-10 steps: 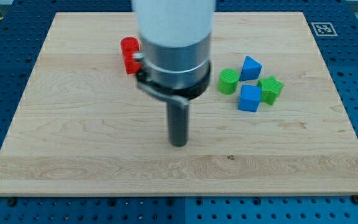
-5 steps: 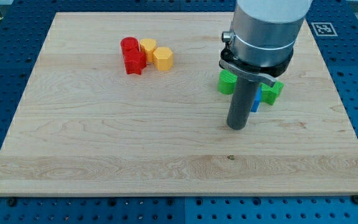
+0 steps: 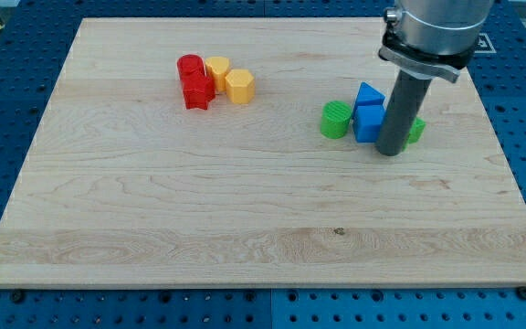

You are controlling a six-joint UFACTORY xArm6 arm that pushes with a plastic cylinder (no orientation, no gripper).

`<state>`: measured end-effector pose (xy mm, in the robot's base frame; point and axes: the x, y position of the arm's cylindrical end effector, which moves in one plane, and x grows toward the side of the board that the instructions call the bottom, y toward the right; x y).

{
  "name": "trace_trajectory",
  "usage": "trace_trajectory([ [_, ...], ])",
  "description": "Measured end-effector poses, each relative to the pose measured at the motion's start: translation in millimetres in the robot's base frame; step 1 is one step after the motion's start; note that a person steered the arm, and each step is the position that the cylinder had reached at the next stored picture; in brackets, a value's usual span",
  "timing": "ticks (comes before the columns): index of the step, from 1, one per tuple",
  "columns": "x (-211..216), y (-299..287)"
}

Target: Push the blue cube right to the green circle

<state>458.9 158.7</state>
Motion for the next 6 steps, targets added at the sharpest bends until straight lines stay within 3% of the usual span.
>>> trace_trajectory([
  [2, -0.9, 35.2],
  [4, -0.9, 32.6],
  [6, -0.9, -35.1],
])
